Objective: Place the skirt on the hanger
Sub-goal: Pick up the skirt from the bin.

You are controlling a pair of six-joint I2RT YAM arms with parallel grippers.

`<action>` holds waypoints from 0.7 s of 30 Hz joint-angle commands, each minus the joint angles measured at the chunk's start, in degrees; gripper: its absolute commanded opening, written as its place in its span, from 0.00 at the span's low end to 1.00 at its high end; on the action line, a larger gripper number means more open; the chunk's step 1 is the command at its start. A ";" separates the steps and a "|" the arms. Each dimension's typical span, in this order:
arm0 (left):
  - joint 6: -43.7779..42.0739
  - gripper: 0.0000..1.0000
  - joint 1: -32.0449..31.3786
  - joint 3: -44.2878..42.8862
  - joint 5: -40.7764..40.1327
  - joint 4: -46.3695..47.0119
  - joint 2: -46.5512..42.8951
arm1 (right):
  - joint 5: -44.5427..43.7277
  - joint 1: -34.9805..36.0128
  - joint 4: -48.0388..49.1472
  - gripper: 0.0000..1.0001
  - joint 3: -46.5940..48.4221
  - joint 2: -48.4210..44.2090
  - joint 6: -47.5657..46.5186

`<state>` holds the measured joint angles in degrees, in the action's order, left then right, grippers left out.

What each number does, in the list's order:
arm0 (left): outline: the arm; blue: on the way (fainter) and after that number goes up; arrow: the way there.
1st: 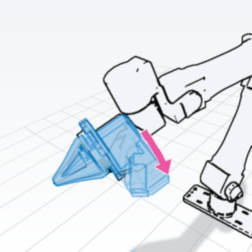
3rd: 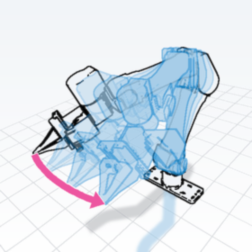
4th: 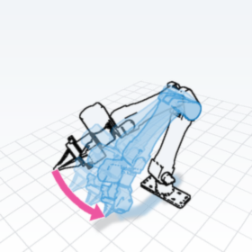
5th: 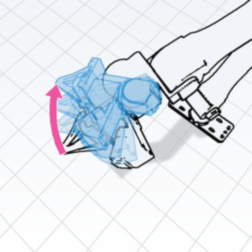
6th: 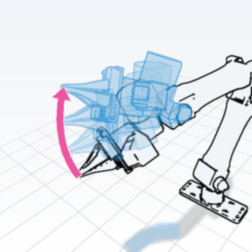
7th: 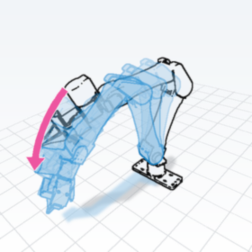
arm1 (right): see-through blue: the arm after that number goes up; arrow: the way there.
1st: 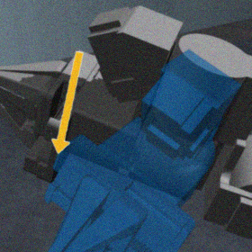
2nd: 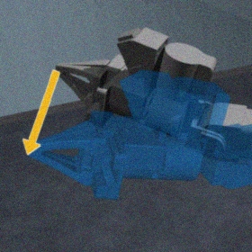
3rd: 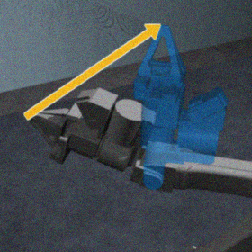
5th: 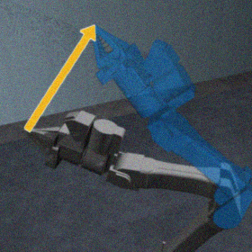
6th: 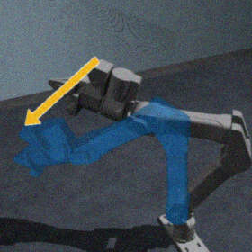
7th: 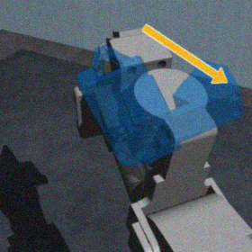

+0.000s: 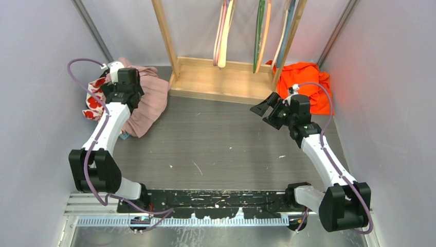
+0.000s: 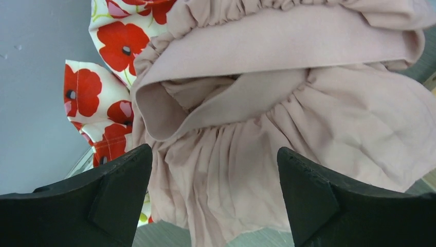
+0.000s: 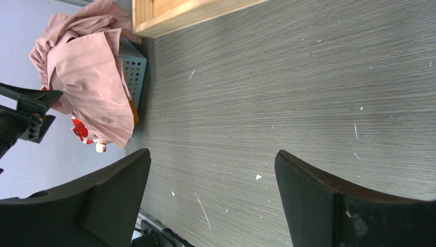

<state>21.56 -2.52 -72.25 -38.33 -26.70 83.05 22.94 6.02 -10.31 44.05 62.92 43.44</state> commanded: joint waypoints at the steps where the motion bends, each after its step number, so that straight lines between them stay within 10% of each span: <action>1: -1.50 0.91 3.33 2.82 2.42 13.11 -0.27 | 1.72 0.34 3.27 0.95 1.85 0.52 -0.86; 8: 3.79 0.88 11.02 6.69 14.26 20.68 2.09 | 1.67 0.39 3.69 0.95 1.11 1.39 -1.16; 16: 5.27 0.33 10.23 5.24 17.35 14.42 0.94 | 1.51 0.48 3.98 0.95 0.59 1.30 -0.80; 21: 5.51 0.23 4.88 0.28 20.29 3.53 -5.41 | 1.91 0.48 3.20 0.94 0.75 0.57 -0.63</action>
<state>26.33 6.85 -65.76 -21.50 -16.23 84.86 23.92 6.07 -9.08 44.03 64.82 43.27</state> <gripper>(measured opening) 0.255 0.943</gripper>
